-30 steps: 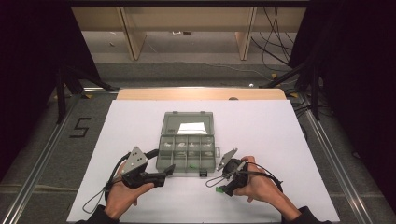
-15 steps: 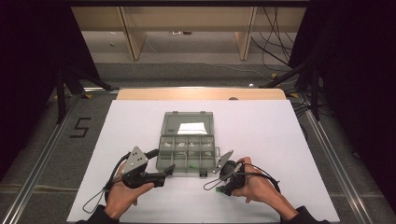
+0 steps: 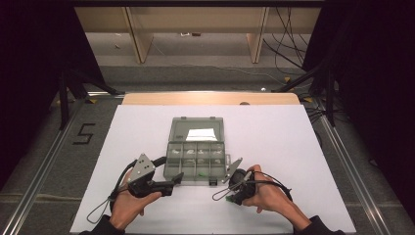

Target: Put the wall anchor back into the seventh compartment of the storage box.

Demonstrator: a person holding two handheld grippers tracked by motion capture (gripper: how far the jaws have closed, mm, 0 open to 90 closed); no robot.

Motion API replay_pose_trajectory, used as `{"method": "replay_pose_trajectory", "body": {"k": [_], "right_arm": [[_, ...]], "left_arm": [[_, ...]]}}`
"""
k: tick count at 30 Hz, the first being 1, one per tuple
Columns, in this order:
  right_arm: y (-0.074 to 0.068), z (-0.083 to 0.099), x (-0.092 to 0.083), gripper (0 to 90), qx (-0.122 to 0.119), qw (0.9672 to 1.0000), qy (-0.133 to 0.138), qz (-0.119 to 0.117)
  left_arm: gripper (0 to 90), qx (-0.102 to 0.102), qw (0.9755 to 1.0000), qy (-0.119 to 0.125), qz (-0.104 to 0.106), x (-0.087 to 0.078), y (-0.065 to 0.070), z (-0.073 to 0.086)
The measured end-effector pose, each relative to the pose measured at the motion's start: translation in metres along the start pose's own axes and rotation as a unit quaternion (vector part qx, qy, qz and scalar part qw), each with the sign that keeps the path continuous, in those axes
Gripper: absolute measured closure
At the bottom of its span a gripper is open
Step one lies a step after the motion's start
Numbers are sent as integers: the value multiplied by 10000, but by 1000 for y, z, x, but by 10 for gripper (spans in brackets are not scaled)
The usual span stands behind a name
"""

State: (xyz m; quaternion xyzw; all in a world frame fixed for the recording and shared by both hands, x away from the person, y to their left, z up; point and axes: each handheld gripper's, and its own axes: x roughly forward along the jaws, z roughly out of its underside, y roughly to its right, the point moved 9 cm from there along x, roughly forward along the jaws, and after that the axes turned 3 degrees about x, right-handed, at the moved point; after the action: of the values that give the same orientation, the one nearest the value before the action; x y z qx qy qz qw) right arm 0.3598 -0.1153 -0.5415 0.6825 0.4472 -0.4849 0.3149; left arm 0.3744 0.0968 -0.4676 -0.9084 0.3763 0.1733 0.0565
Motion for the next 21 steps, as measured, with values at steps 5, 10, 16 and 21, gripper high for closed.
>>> {"method": "replay_pose_trajectory", "body": {"k": [5,10,16,21], "right_arm": [[-2,-1,3,620,-89,9999,-61,-50],[-4,-2,4,681,-191,9997,-132,-74],[-6,-4,5,758,-235,9995,-130,-144],[-7,-4,5,809,-223,9994,-190,-184]], "left_arm": [[204,16,10000,5,16,0,0,0],[205,6,10000,-1,1,0,0,0],[206,3,10000,20,37,1,1,0],[205,-3,10000,21,34,1,1,0]]}}
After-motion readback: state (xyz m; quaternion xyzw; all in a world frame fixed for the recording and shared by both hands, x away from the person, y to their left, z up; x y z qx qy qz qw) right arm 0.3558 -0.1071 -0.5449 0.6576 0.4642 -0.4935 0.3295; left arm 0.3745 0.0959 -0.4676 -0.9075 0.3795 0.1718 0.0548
